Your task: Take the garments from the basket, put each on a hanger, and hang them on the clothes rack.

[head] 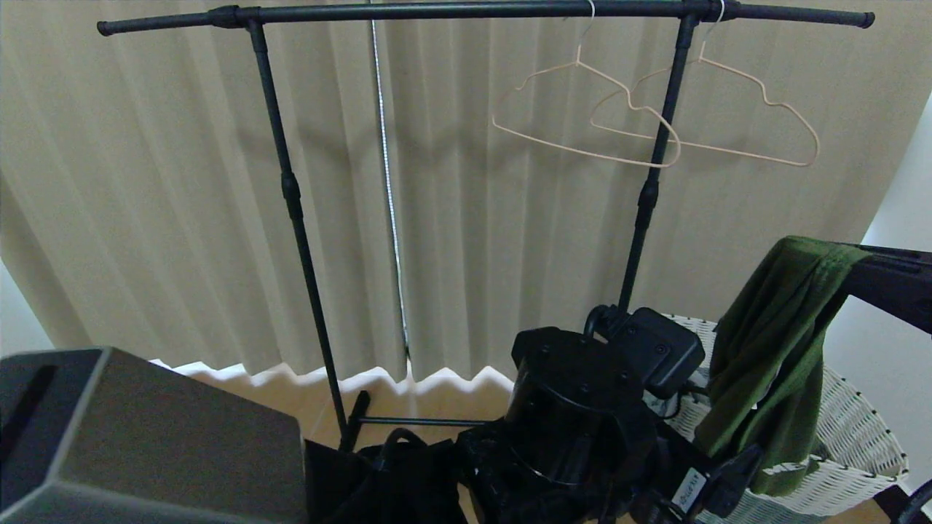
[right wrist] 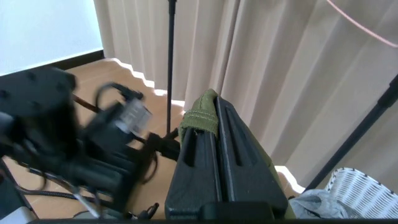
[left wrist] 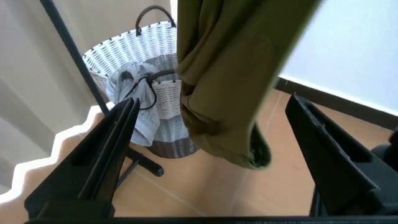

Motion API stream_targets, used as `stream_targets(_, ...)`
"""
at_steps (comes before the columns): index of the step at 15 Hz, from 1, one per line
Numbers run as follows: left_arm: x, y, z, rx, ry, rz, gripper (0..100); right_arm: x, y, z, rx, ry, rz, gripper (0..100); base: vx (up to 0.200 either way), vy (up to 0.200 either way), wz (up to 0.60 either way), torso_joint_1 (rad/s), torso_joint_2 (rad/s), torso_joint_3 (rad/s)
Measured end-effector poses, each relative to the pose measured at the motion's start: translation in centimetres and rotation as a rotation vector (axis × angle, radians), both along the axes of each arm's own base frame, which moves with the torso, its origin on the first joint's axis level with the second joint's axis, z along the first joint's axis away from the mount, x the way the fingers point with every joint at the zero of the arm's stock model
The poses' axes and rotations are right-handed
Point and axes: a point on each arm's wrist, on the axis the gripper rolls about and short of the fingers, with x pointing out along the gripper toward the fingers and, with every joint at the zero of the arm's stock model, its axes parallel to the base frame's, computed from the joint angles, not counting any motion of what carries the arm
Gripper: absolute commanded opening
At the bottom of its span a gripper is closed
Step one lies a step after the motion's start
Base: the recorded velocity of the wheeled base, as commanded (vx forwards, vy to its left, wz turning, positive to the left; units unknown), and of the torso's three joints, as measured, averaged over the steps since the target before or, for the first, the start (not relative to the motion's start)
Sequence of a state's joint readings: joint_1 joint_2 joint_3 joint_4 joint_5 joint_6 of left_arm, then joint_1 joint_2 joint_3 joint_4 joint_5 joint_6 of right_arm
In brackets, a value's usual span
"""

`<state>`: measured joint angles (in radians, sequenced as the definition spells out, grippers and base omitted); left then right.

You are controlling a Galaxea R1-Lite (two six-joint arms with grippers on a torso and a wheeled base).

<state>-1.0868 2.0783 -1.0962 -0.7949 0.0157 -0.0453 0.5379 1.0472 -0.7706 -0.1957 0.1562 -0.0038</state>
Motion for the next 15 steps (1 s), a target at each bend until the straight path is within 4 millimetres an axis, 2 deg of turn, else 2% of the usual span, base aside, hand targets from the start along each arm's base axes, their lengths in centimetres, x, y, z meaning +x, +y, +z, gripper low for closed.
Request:
stream_targets(4,2.0,-0.8,-2.0,0.037,-0.005,0.123,100,-0.2,-0.1,0.1,0.004,-0.006,0.005,0,0.000,0.000,0.00,0.000,0.00,0.000)
stream_targets(10,2.0,0.6,-4.7,0.143,0.019,0.134,100,-0.2,-0.1,0.1,0.003,-0.008,0.003,0,0.000,0.000,0.00,0.000,0.00,0.000)
stream_targets(11,1.9,0.9,-4.8,0.151,0.021,0.135,0,-0.2,-0.1,0.1,0.004,-0.009,0.004,0,0.000,0.000,0.00,0.000,0.00,0.000)
stream_targets(15,1.5,1.5,-4.1,0.113,-0.017,0.132,0,-0.1,-0.1,0.1,0.002,-0.008,0.002,0,0.000,0.000,0.00,0.000,0.00,0.000)
